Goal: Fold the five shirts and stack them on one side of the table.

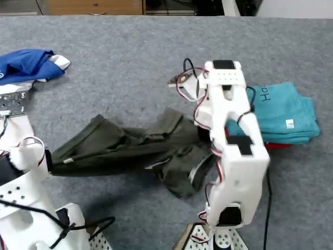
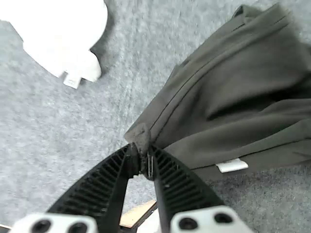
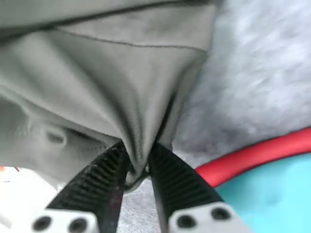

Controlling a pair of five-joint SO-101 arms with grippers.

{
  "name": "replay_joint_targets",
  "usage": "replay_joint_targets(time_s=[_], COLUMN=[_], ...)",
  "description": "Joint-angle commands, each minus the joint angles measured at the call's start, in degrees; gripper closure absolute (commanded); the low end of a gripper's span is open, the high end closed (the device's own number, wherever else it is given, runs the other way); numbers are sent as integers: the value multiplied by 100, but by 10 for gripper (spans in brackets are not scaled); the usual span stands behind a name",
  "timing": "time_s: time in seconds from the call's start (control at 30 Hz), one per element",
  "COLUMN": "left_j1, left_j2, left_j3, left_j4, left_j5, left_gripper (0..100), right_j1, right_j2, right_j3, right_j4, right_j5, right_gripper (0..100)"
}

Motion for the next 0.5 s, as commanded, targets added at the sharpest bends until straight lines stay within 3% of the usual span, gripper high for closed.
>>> replay_joint_targets(time_s=[0.0,0.13,0.27,0.47], left_j1=[-35,0,571,1231], left_j2=[-40,-31,-31,-31], left_j3=[-545,-404,114,457], left_j4=[123,114,114,88], left_j5=[-88,-97,-88,-70], left_gripper=[981,981,981,981], right_j1=[84,119,119,84], right_j2=[-1367,-2246,-2826,-2475], right_j3=[1297,2053,2009,752], right_j4=[-536,-941,-905,-554], right_j5=[229,299,255,-369], right_gripper=[990,919,832,894])
